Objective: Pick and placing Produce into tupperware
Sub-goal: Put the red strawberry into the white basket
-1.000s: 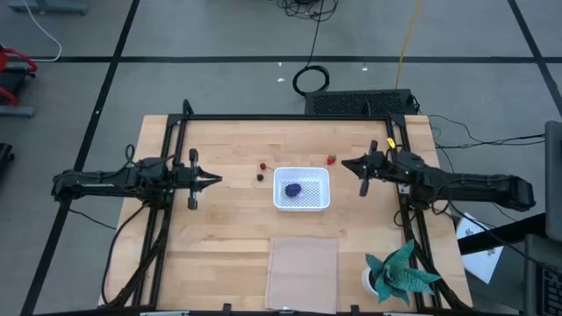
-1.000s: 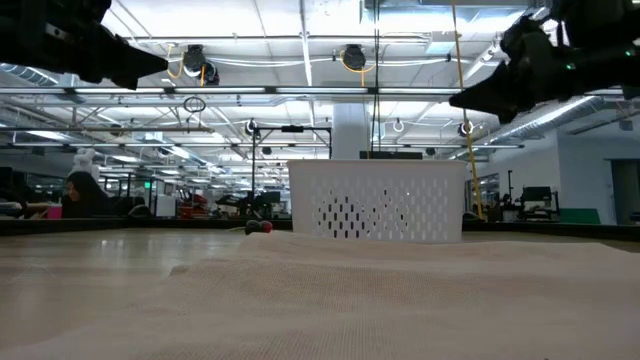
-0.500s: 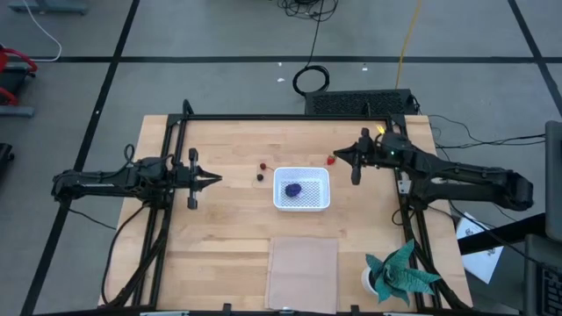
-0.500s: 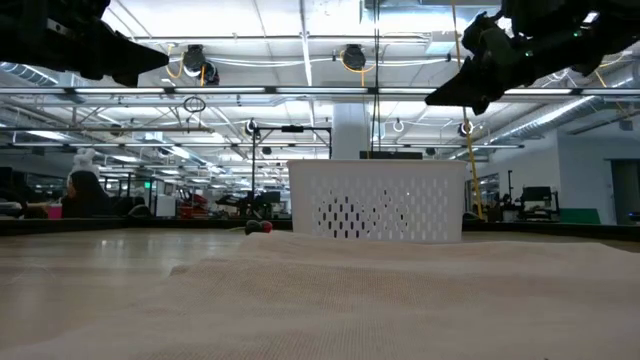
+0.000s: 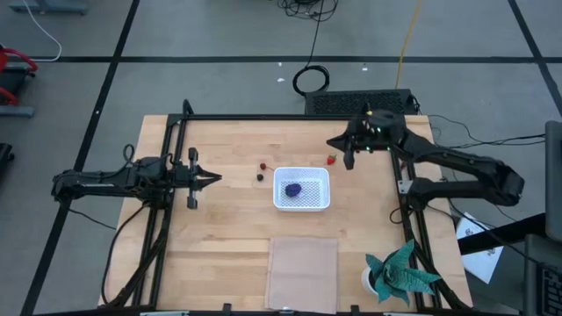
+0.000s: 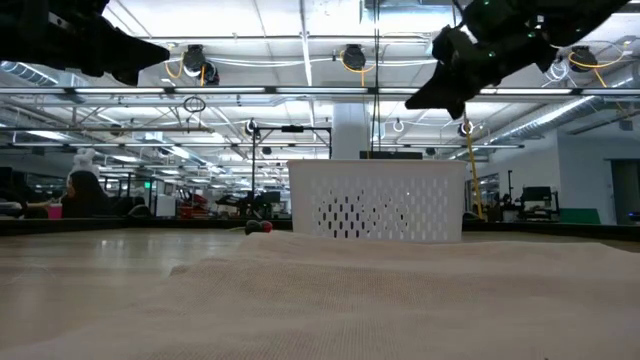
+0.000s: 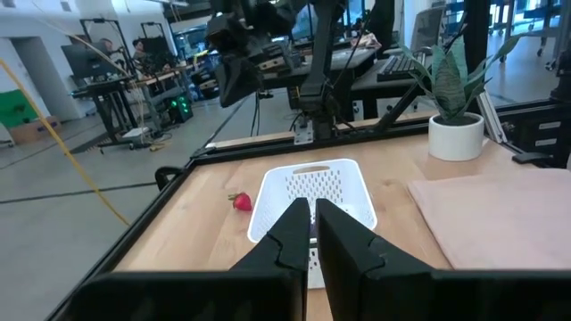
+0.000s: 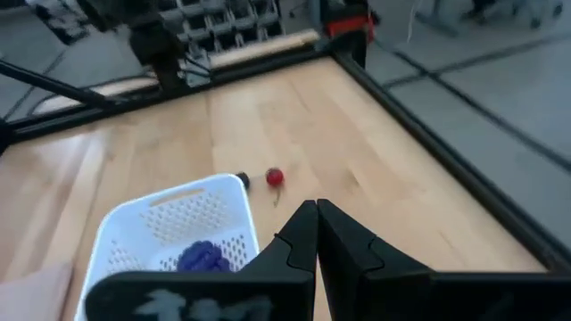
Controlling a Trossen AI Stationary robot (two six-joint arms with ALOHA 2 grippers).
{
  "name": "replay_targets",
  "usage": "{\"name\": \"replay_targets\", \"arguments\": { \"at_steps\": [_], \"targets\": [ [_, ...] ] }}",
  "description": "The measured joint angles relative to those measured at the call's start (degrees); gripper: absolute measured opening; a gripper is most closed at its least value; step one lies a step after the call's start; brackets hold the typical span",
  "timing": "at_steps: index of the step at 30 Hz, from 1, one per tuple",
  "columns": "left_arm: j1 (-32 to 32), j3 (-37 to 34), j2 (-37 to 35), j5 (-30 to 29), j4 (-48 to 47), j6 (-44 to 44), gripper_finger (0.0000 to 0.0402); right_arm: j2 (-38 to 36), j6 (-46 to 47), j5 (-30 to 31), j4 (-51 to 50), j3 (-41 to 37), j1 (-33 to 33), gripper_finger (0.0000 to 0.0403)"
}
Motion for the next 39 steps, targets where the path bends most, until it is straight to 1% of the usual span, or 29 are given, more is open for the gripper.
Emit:
{"name": "replay_targets", "arguments": {
  "at_steps": [5,9,12,19,26,31,35,38,39],
  "targets": [
    [0.0,0.0,0.0,0.0,0.1,0.0,0.0026,3.7,-1.9,-1.0,-9.7,6.9,-2.4,0.0],
    [0.0,0.0,0.0,0.0,0.4,0.0,0.0026,6.2,-5.5,-3.8,-18.0,12.3,-3.8,0.0],
    [0.0,0.0,0.0,0.0,0.4,0.0,0.0026,8.5,-7.4,-3.9,-23.4,16.2,-4.8,0.0],
    [0.0,0.0,0.0,0.0,0.4,0.0,0.0026,15.1,-15.7,-3.9,-36.1,22.8,-6.8,0.0],
    [0.0,0.0,0.0,0.0,0.8,0.0,0.0026,21.5,-17.2,-3.9,-42.6,25.5,-9.0,0.0],
    [0.0,0.0,0.0,0.0,1.3,-0.1,0.0026,25.4,-19.1,-3.6,-47.7,27.6,-9.5,0.0],
    [0.0,0.0,0.0,0.0,1.3,-0.2,0.0026,26.9,-20.7,-3.4,-48.2,29.3,-9.5,0.0],
    [0.0,0.0,0.0,0.0,1.3,-0.2,0.0026,28.0,-19.5,-3.0,-48.3,31.4,-9.5,0.0],
    [0.0,0.0,0.0,0.0,1.3,-0.2,0.0026,28.3,-19.2,-1.9,-48.5,32.2,-9.5,0.0]
  ]
}}
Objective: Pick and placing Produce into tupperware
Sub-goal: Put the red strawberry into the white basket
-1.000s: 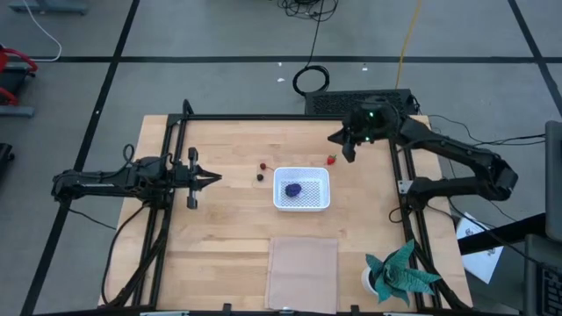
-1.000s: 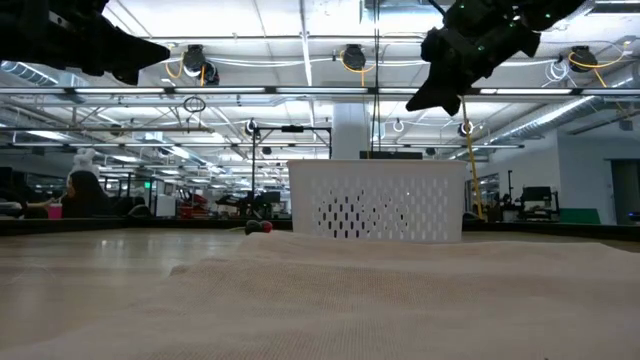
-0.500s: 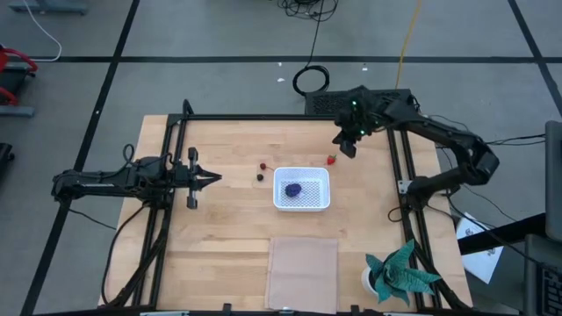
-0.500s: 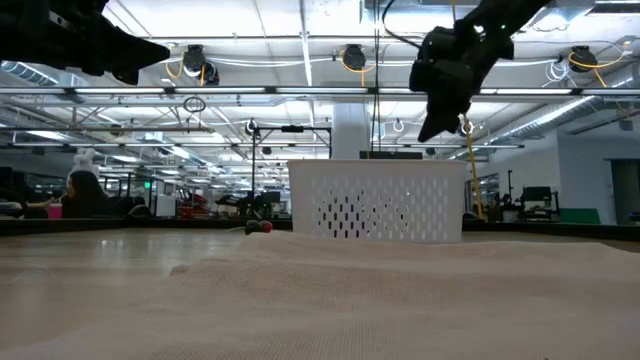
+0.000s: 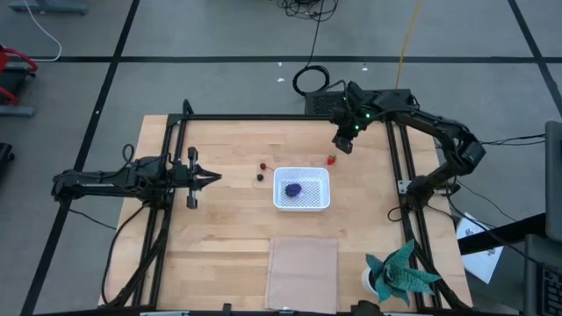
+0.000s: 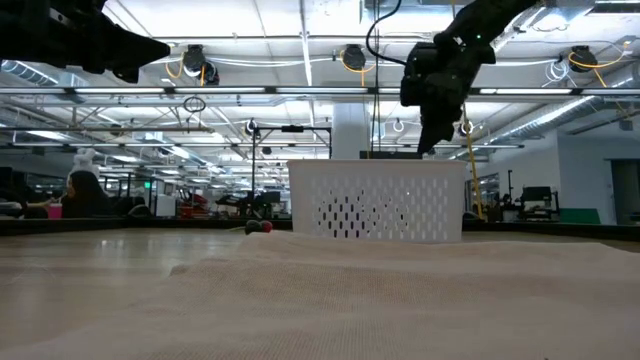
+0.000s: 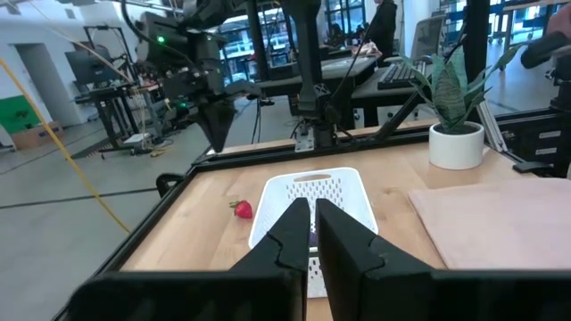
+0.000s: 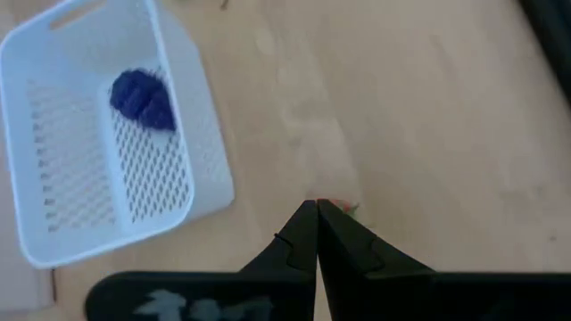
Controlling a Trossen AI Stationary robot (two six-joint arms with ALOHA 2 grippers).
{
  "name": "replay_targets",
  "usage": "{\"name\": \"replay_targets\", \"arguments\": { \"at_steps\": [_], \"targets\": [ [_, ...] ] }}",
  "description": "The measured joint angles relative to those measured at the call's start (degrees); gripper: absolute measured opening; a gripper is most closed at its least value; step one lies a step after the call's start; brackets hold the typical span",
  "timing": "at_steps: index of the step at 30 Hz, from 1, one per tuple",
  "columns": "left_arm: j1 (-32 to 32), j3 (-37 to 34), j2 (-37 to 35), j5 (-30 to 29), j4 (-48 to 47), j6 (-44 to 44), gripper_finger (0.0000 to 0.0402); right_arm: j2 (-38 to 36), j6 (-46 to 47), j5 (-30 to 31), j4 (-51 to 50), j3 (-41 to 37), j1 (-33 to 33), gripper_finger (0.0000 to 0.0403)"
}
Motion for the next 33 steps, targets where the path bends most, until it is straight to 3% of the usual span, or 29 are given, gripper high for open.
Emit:
{"name": "replay_targets", "arguments": {
  "at_steps": [4,11,16,22,33],
  "targets": [
    [0.0,0.0,0.0,0.0,0.0,0.2,0.0026,1.4,-3.7,4.3,-4.6,3.5,0.1,0.0],
    [0.0,0.0,0.0,0.0,-0.1,0.2,0.0026,1.7,-11.8,4.7,-7.8,4.2,1.6,0.0],
    [0.0,0.0,0.0,0.0,-0.1,0.3,0.0026,2.6,-10.7,4.8,-7.4,4.2,2.9,0.0],
    [0.0,0.0,0.0,-0.2,-0.1,0.7,0.0026,6.7,-11.2,9.4,-10.5,4.2,3.9,0.0],
    [0.0,0.0,0.0,-1.5,-0.1,0.9,0.0026,8.9,-11.6,9.3,-8.1,4.9,4.8,0.0]
  ]
}}
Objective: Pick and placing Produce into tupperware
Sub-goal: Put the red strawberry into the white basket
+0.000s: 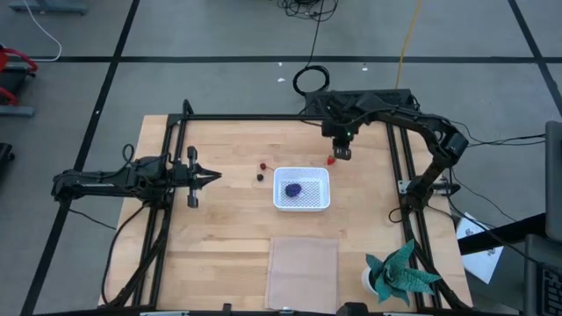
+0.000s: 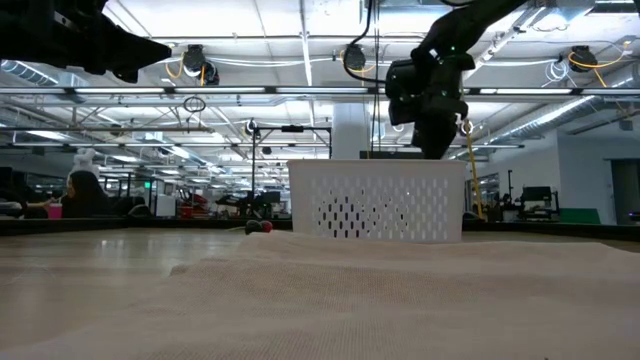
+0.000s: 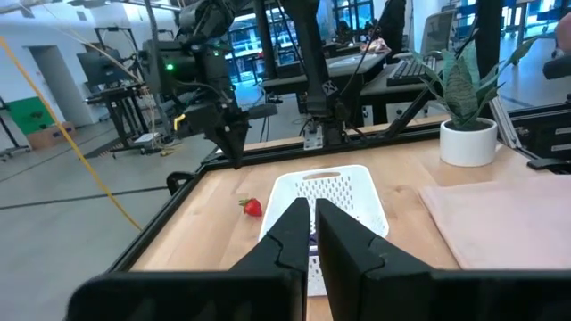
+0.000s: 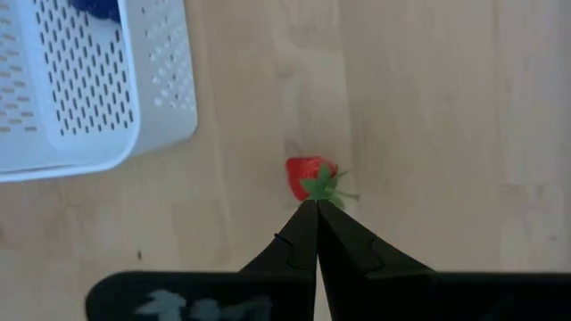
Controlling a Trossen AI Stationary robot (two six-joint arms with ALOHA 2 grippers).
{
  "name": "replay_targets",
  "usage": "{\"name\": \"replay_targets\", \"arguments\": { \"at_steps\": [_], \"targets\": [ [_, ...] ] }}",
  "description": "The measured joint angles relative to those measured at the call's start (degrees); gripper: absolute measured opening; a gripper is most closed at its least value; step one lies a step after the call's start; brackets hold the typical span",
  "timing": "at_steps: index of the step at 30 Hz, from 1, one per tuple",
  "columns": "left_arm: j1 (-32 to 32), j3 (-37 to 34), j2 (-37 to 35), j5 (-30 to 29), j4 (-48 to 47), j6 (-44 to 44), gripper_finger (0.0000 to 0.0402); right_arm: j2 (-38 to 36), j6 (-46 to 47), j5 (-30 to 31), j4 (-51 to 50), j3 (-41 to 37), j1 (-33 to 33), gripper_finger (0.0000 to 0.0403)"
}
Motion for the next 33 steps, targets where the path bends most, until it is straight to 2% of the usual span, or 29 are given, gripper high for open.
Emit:
{"name": "replay_targets", "arguments": {
  "at_steps": [8,12,25,30,33],
  "targets": [
    [0.0,0.0,0.0,0.0,-0.1,0.8,0.0026,0.0,-1.8,0.0,-0.4,0.3,-0.4,0.0001],
    [0.0,0.0,0.0,-0.1,-0.1,0.8,0.0026,0.0,-1.9,0.0,1.4,0.3,-0.3,0.0017],
    [0.0,0.0,0.0,0.0,-0.2,0.6,0.0026,0.0,-2.8,-0.1,2.2,0.3,-0.1,0.0169],
    [0.0,0.0,0.0,0.0,-0.2,0.6,0.0026,0.0,-1.8,4.1,3.8,0.3,-0.1,0.0212],
    [0.0,0.0,0.0,0.0,-0.2,0.6,0.0026,0.2,-1.9,4.3,4.0,0.2,-0.1,0.0233]
  ]
}}
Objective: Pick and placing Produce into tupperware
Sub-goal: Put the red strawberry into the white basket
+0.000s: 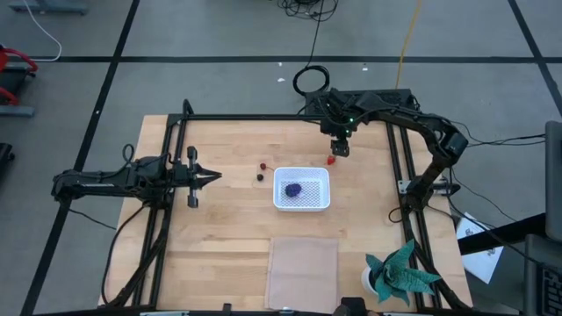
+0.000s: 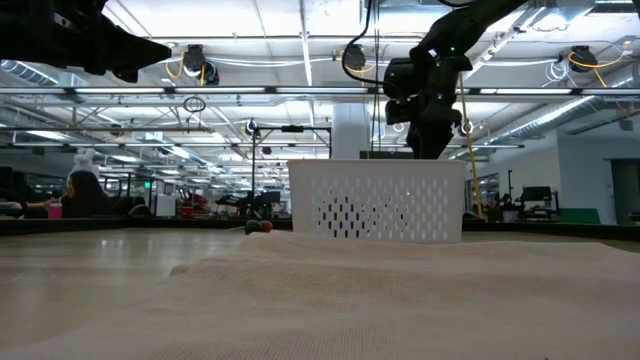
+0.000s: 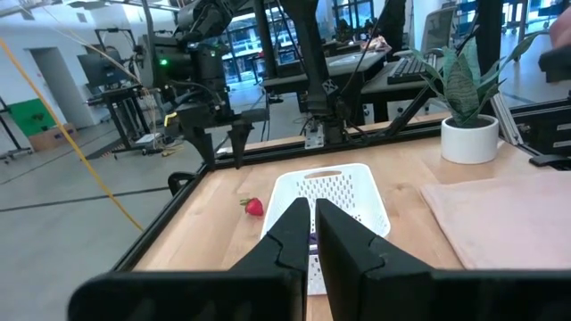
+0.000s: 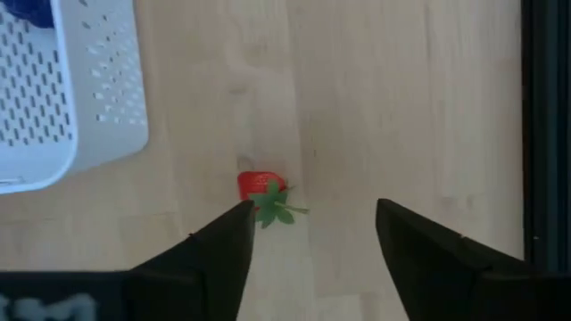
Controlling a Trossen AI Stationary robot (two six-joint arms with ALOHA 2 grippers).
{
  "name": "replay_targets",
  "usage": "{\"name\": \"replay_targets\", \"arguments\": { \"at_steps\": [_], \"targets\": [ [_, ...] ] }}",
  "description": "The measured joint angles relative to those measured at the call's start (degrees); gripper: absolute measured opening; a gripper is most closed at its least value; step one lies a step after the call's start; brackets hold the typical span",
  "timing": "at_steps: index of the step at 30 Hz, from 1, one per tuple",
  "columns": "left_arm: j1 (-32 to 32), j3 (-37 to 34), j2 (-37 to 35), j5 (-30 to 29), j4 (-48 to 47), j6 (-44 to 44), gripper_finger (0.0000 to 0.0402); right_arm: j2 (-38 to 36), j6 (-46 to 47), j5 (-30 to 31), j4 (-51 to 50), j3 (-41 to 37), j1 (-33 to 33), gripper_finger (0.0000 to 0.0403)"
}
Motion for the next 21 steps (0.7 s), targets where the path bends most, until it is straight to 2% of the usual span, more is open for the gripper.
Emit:
{"name": "replay_targets", "arguments": {
  "at_steps": [9,21],
  "targets": [
    [0.0,0.0,0.0,0.0,-0.2,-1.2,0.0026,0.0,-4.3,-0.2,6.4,-6.7,0.4,0.0274],
    [0.0,0.0,0.0,0.0,-1.5,-0.4,0.0026,0.0,-4.1,-0.3,10.9,-11.8,0.3,0.0279]
  ]
}}
